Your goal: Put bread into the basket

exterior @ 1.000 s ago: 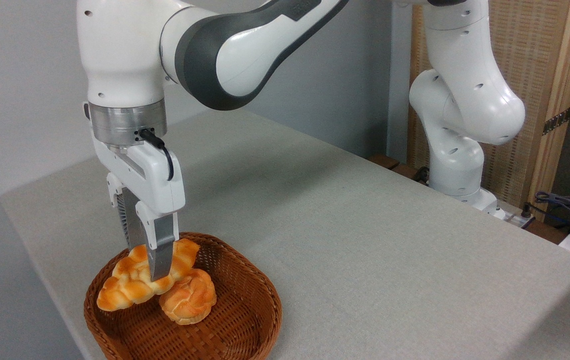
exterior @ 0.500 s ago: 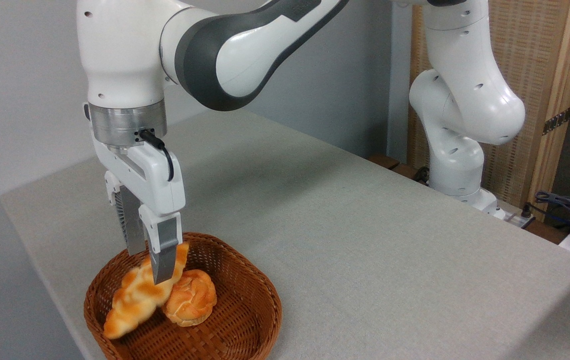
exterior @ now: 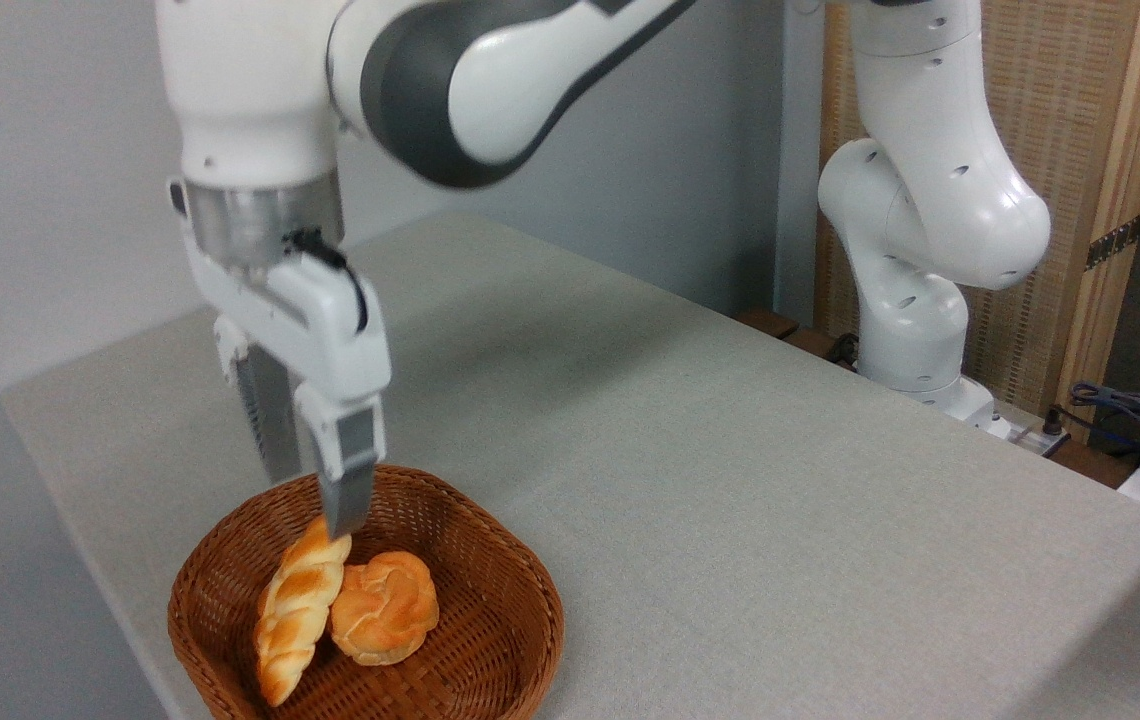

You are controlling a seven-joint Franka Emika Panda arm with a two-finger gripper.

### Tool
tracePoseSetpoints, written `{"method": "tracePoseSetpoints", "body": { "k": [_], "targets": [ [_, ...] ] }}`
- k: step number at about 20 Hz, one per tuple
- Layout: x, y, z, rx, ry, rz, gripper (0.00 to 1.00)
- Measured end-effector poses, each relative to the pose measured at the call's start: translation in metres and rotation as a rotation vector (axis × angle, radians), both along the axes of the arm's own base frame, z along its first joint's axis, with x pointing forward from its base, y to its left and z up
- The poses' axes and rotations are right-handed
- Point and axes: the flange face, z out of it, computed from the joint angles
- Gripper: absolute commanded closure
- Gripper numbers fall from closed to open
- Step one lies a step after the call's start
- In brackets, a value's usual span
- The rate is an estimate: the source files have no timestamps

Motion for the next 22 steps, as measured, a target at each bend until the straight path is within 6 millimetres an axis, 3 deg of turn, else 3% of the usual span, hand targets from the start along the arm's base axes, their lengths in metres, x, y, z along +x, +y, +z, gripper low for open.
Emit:
{"method": "tracePoseSetpoints", "body": {
  "k": [5,8,12,22],
  "targets": [
    [-0.062,0.01,0.073,-0.014,0.091,0.033,0.0],
    [-0.083,0.002,0.097,-0.016,0.089,0.018,0.0],
    [-0.087,-0.006,0.1,-0.015,0.088,0.012,0.0],
    [-0.087,0.007,0.089,-0.013,0.122,0.036,0.0]
  ]
}}
